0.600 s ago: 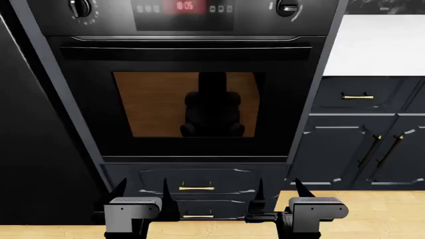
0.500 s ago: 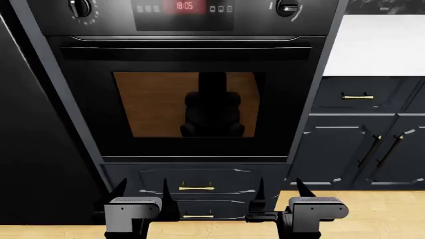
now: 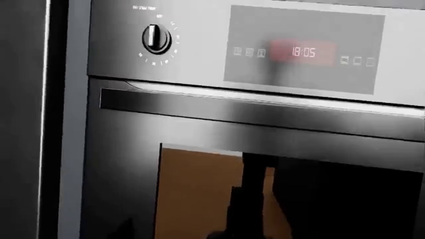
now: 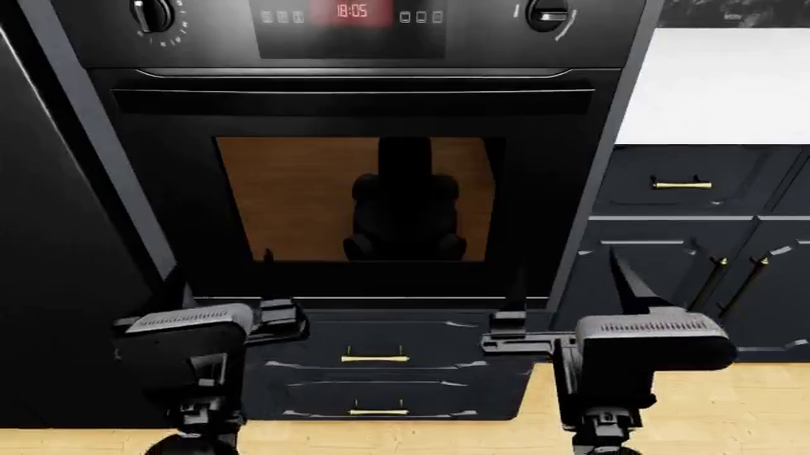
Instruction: Preheat the oven by turning the temperature knob.
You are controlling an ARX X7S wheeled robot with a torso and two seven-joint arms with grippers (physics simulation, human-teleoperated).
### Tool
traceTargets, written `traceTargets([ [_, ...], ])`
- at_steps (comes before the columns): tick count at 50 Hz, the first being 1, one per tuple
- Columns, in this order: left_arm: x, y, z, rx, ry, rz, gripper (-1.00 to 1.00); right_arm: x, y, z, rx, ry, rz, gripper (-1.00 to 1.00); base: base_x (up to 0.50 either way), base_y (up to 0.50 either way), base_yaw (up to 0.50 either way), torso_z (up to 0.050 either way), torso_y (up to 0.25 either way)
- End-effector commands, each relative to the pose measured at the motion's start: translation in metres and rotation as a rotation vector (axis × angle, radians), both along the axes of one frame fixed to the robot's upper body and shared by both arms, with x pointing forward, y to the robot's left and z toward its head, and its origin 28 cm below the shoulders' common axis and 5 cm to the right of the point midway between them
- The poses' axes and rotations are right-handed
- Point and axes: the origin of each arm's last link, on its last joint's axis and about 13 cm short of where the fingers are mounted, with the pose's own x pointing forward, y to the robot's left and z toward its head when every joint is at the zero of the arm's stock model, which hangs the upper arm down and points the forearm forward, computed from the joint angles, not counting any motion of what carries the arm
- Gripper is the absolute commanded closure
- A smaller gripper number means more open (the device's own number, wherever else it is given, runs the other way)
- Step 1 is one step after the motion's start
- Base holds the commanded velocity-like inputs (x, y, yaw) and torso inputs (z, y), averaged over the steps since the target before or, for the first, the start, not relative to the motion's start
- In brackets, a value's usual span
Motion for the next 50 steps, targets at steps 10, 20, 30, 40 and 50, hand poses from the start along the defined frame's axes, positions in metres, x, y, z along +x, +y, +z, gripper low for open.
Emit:
traceTargets([
  [10,-0.008,0.013,0.098,-0.112,-0.331,0.039,-1.00,-0.019,0.003,0.091,-0.065,-0.289,-0.016,-1.00,0.00,0.00,0.00,0.000,0.000],
  [20,-0.011,0.012,0.104,-0.123,-0.374,0.018,-1.00,-0.029,0.002,0.100,-0.062,-0.340,0.006,-1.00,0.00,0.00,0.00,0.000,0.000],
  [30,-0.017,0.017,0.115,-0.149,-0.417,0.035,-1.00,-0.035,0.003,0.105,-0.077,-0.370,0.019,-1.00,0.00,0.00,0.00,0.000,0.000],
  [40,-0.020,0.018,0.116,-0.152,-0.424,0.029,-1.00,-0.038,0.005,0.106,-0.084,-0.379,0.028,-1.00,0.00,0.00,0.00,0.000,0.000],
  [50,-0.020,0.019,0.117,-0.159,-0.424,0.028,-1.00,-0.039,0.007,0.107,-0.085,-0.384,0.037,-1.00,0.00,0.00,0.00,0.000,0.000],
])
